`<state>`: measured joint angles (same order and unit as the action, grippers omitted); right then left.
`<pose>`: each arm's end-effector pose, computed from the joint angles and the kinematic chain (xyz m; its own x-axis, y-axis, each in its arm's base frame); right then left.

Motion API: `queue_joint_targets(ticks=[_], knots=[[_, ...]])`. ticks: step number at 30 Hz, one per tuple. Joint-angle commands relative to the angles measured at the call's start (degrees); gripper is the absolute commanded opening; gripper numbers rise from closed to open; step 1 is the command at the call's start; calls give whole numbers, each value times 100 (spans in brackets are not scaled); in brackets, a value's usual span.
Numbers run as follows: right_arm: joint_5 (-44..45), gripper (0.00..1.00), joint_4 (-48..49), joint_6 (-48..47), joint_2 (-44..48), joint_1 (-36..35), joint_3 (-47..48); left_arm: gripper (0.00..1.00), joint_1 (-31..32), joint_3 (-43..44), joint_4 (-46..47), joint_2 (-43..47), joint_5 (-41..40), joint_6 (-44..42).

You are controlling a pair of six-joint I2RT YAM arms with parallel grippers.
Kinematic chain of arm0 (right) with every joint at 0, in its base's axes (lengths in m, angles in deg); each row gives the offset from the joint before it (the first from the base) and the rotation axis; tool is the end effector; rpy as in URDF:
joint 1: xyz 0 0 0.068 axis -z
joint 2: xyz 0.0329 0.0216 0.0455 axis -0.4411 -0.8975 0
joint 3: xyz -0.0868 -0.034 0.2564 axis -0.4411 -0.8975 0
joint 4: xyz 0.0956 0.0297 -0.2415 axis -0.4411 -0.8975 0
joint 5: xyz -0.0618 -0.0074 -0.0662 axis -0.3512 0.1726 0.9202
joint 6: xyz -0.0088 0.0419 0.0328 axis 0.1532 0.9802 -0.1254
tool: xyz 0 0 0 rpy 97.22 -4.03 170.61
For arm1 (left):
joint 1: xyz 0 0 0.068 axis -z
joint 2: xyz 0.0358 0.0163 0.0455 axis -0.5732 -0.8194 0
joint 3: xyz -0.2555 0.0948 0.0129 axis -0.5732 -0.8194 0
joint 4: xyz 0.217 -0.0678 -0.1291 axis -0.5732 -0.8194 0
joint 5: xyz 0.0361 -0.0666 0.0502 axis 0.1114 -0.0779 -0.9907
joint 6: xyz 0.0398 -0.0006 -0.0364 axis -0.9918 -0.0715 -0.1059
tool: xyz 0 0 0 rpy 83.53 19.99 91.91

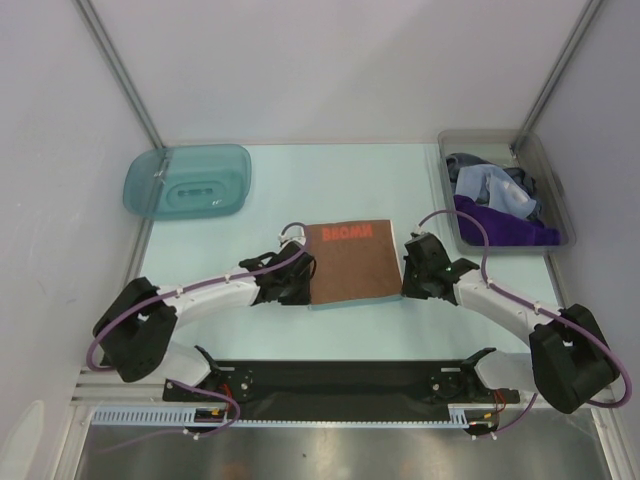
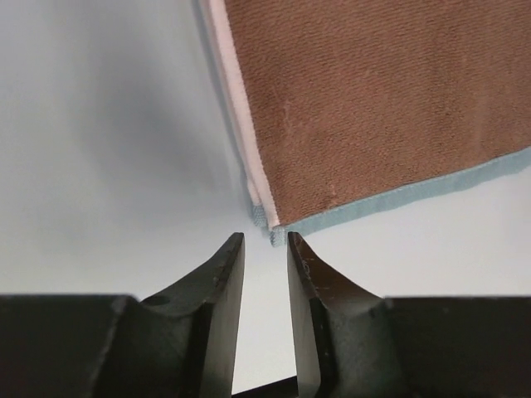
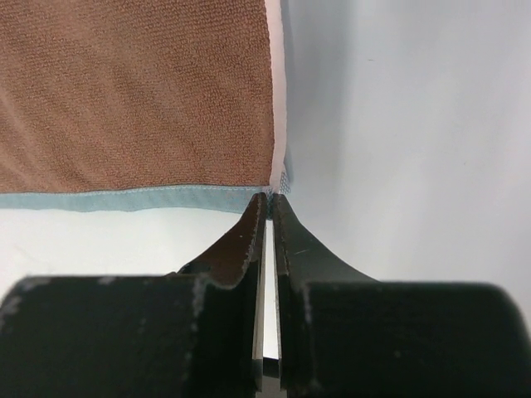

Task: Fold and stack the towels
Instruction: Fold the towel

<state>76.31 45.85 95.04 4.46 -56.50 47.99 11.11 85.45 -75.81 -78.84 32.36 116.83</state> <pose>0.2001 0.1135 0.1812 -0.8709 0.0857 -0.4839 -0.0173 0.9787 0.2045 0.1861 -0.1874 0.1754 -0.9064 -0.0175 -0.4220 0.0963 0.9642 -0.2470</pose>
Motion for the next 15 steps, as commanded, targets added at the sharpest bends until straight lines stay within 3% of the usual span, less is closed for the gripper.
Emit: queue_joint_targets(ticks=[1, 10, 15], knots=[[-60, 5, 107, 50, 47, 27, -36, 34, 41, 51, 278, 114, 235, 34], [-95, 2, 195, -2, 64, 18, -133, 35, 50, -29, 586, -386, 411, 192], [-113, 2, 212, 6, 64, 18, -142, 28, 58, 33, 420, -615, 270, 280]])
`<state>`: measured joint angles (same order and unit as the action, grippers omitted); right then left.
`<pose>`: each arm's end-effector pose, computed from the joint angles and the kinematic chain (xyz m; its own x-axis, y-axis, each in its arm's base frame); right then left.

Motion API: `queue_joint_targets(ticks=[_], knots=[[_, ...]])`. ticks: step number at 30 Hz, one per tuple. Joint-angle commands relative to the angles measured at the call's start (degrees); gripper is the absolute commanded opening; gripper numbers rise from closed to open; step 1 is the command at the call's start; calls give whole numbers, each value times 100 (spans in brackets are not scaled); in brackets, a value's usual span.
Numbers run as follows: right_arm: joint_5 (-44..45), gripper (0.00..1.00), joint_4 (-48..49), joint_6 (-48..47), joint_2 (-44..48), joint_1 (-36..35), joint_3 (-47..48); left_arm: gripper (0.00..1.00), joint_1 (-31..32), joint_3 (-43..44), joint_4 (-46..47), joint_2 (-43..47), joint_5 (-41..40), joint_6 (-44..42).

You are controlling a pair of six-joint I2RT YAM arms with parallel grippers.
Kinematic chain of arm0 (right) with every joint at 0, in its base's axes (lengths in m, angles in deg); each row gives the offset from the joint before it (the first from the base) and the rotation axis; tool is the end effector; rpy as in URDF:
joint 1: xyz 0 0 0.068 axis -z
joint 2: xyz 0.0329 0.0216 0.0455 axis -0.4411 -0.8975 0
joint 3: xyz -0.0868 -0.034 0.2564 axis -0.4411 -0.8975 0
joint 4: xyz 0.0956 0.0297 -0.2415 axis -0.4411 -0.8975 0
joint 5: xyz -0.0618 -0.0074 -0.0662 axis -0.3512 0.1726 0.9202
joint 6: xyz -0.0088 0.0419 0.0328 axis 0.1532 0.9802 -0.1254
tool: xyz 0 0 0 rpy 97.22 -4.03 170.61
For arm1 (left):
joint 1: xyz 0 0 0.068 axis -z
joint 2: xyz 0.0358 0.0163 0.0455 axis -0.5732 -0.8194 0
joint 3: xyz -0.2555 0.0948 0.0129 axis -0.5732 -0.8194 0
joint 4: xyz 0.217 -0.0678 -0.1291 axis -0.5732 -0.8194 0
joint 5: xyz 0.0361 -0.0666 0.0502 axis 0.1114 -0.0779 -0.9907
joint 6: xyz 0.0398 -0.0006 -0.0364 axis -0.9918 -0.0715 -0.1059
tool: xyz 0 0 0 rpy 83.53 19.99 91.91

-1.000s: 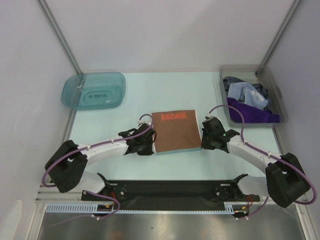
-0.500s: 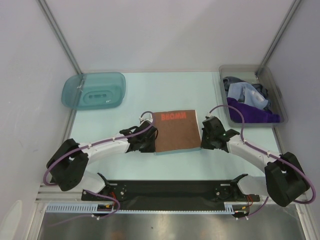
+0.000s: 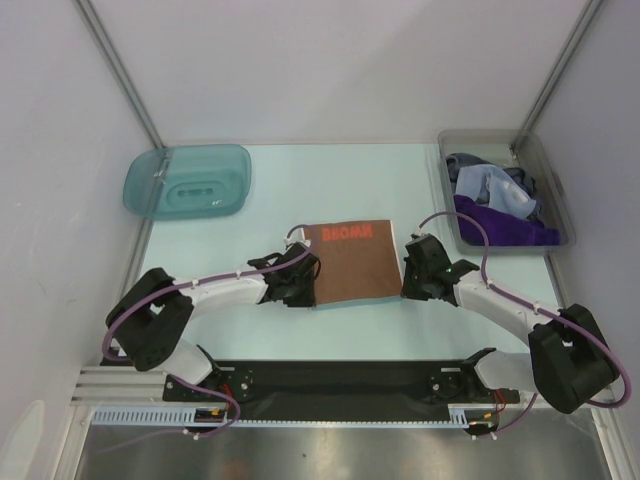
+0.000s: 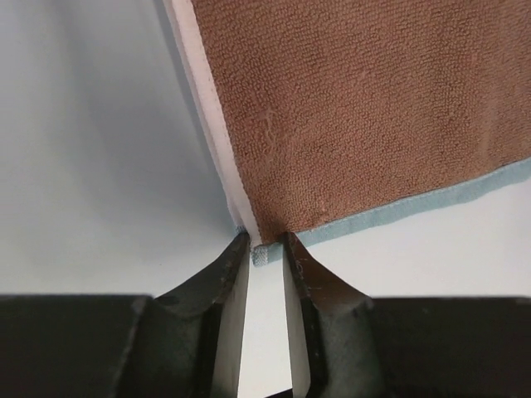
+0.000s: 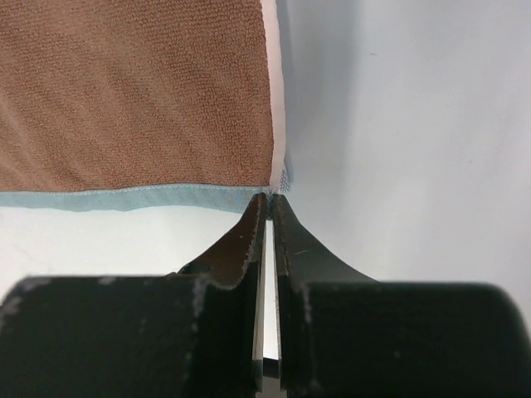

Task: Fold and stack the towels
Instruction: Fold the towel

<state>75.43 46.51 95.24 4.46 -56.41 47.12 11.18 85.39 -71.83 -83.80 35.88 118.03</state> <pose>0.1985 0.1128 0.1774 -0.8762 0.0881 -0.4738 -0.0184 0.9763 0.2156 0.1920 -0.1971 0.1570 -0.9294 -0.0196 -0.3685 0.0923 0.9545 -0.2836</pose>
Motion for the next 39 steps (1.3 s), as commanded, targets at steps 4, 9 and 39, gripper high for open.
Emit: queue_joint_targets(ticks=[4, 9, 39], knots=[[-43, 1, 129, -48, 108, 27, -54, 8, 52, 66, -101, -93, -196, 160], [-165, 2, 182, -83, 117, 71, -11, 0, 52, 303, -443, -58, -354, 116], [-498, 37, -416, -109, 768, 290, 428, 47, -105, 1470, -1455, 224, -1074, -594]])
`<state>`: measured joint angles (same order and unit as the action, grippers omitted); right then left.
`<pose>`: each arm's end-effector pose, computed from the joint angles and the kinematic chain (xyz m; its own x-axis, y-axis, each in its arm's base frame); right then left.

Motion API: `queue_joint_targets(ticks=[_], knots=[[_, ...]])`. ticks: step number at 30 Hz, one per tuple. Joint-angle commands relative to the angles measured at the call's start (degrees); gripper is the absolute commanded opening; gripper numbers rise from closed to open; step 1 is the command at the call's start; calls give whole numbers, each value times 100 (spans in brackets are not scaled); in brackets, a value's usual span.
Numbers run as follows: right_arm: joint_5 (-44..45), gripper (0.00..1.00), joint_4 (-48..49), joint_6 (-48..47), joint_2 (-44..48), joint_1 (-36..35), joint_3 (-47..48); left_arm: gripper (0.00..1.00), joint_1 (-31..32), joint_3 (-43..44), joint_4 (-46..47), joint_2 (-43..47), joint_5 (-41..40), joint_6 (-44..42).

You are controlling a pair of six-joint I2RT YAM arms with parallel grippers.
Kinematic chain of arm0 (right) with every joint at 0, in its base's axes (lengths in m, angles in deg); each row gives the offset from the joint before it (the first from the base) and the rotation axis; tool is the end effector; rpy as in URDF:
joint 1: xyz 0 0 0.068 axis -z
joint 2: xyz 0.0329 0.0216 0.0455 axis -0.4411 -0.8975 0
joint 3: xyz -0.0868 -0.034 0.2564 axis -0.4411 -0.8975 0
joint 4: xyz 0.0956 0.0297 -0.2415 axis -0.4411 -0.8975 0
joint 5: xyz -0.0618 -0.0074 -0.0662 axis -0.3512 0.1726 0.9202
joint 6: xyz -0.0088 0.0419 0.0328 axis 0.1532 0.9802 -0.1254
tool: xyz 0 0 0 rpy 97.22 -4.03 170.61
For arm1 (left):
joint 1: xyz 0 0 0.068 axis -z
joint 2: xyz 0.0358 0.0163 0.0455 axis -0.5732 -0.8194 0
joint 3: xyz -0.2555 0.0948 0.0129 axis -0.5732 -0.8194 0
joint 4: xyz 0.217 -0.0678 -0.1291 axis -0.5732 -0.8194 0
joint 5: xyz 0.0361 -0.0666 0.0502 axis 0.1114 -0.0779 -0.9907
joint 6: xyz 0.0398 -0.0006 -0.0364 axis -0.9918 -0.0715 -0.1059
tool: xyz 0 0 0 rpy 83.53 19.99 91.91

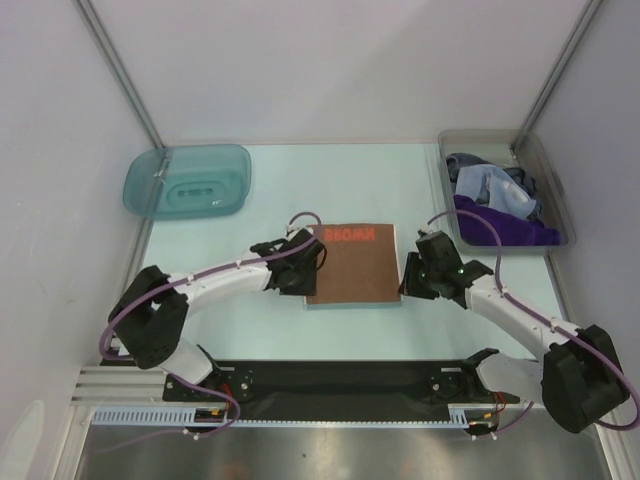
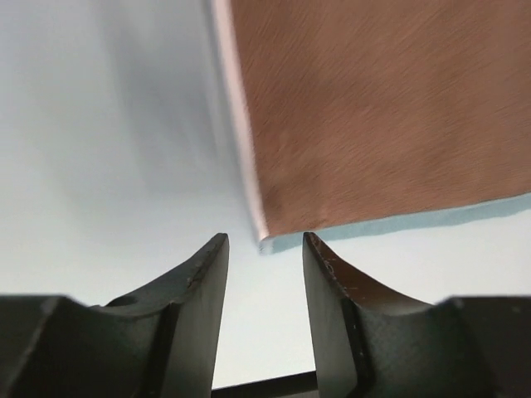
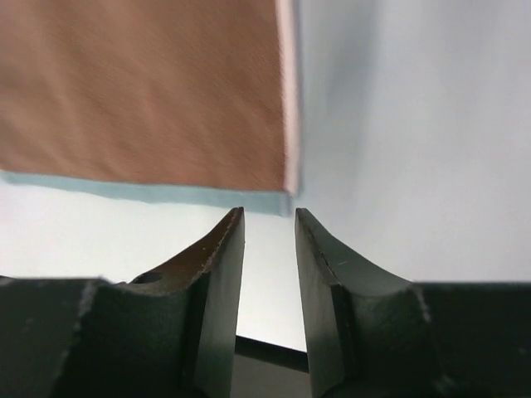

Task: Fold and stack the towels
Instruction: Fold the towel

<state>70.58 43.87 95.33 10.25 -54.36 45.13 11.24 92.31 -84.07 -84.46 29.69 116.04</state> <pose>0.1858 0.1001 0.1846 -0.8852 0.1155 -0.4506 -0.0211 0.9577 0.2870 0.1977 -0.1980 0.1775 -0.9270 0.0268 -0.3741 0.0815 0.9880 -0.1314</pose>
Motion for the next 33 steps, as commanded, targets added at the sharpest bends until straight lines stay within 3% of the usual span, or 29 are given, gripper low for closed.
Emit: queue_joint_targets(ticks=[1, 6, 10, 14, 20, 27, 33], knots=[[-32, 36, -108, -162, 75, 111, 932, 47, -174, 945, -153, 158, -439, -666], [-498, 24, 981, -601, -1371, 374, 1707, 38, -568, 1859, 735, -667, 18, -1275], [-857, 23, 1386, -961, -2613, 647, 2490, 29, -1017, 2580, 885, -1625, 492, -1626], [-1016, 21, 1729, -1137, -3449, 876, 3166, 26, -1413, 3239, 841, -2539, 563, -1899], [-753, 22, 1774, -1322, -4521, 1087, 3704, 26, -1782, 3644, 911, -3059, 546, -2146], [-691, 28, 1756, -1665, -4769, 1140, 3888, 26, -1862, 3961, 859, -3482, 738, -2348], [-1638, 37, 1335, -2552, -4286, 1314, 4108, 43, -1879, 4145, 666, -2929, 1083, -2795]])
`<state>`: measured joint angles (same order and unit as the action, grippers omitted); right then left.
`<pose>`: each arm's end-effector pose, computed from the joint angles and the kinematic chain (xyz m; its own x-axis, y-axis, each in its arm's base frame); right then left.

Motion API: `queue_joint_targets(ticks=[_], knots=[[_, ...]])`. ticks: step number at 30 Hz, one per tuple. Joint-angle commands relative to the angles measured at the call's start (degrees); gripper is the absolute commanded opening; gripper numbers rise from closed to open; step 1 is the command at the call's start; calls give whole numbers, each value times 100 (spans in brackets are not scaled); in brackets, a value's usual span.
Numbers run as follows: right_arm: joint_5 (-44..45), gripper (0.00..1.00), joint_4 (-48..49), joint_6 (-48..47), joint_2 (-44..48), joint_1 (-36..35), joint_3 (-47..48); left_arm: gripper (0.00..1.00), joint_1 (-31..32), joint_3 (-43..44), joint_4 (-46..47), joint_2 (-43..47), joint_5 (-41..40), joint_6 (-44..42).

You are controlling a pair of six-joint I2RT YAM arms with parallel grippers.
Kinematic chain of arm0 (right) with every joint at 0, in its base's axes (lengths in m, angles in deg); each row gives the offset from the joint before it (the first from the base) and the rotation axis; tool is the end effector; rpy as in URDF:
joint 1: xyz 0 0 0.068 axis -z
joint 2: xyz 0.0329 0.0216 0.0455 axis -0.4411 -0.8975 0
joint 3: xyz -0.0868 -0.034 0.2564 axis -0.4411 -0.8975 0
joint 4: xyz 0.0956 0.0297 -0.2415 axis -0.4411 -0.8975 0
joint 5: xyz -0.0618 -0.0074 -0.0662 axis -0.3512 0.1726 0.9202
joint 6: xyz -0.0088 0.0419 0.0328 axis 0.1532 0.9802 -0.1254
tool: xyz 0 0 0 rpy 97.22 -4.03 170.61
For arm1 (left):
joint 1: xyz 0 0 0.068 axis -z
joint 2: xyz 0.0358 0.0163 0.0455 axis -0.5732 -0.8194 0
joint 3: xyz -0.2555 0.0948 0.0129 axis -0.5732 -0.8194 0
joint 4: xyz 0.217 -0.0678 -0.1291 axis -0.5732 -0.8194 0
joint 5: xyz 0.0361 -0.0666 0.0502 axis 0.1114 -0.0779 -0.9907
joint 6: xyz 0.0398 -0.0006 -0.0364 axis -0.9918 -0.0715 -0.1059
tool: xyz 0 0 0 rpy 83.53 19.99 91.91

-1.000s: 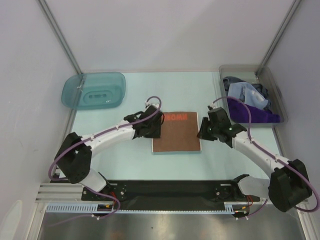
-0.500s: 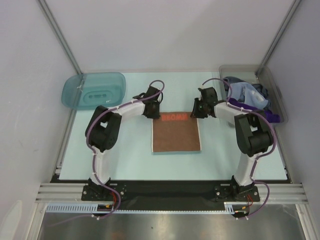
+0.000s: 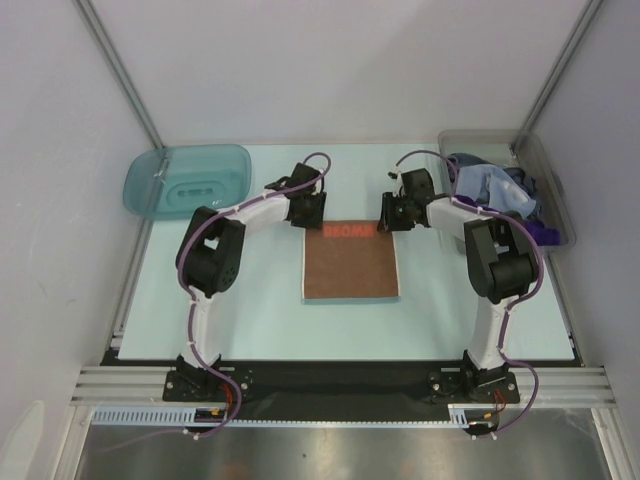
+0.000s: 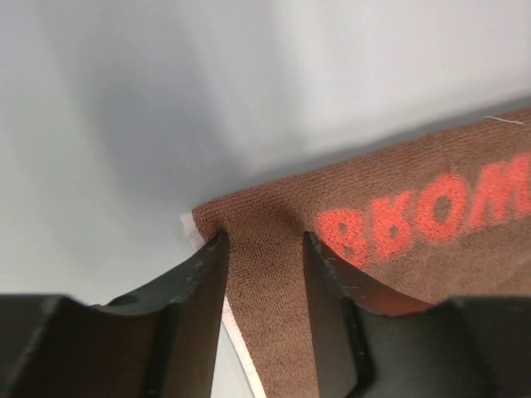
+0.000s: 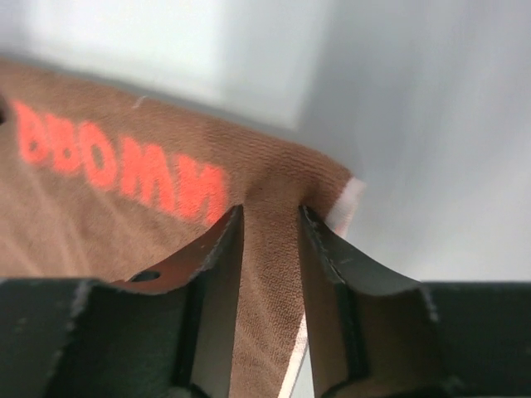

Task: Fold and stack the towels
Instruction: Fold the towel

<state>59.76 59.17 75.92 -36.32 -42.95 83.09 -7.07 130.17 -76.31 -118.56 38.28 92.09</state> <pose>0.3956 0.1267 0.1603 -0.8116 -0.0333 -0.5833 -0.2409 0.9286 0.2823 0.4027 -0.2128 0.1643 -0.8445 0.1111 -0.5240 0.2225 0.9626 -0.1545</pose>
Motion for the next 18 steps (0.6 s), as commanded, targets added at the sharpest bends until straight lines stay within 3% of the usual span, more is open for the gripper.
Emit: queue_joint_targets(ticks=[1, 3, 8, 18], knots=[[-1055, 38, -291, -656, 424, 253, 390, 48, -74, 412, -180, 543, 75, -470], [-1357, 42, -328, -604, 425, 489, 479, 54, -179, 483, -119, 623, 82, -637], [-1525, 45, -915, -980, -181, 667, 1093, 57, -451, 1010, -628, 96, 213, -1340], [-2141, 47, -1566, -1868, -937, 816, 1876, 59, -707, 1019, -602, -212, 1655, -2404]])
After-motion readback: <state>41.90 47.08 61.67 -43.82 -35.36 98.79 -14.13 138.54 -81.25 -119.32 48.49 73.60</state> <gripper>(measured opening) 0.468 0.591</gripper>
